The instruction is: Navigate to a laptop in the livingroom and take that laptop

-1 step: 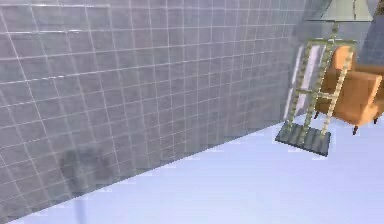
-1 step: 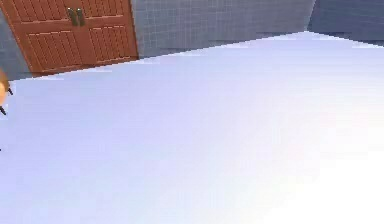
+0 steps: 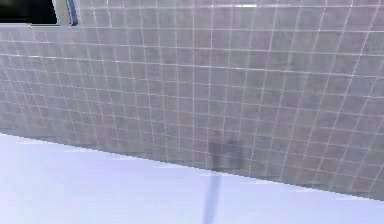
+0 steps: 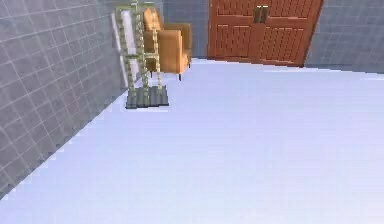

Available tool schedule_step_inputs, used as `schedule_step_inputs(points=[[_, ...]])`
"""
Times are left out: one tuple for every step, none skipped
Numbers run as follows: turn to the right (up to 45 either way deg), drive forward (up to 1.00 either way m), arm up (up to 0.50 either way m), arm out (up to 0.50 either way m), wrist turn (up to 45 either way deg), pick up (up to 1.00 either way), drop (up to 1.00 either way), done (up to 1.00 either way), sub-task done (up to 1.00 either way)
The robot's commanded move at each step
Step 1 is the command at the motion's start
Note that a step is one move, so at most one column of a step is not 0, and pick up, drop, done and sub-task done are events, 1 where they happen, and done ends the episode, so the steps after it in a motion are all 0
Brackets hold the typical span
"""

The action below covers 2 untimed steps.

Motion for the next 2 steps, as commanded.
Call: schedule_step_inputs(points=[[-45.0,0.0,0.0,0.0,0.0,0.0,0.0,0.0,0.0],[-27.0,0.0,0.0,0.0,0.0,0.0,0.0,0.0,0.0]])
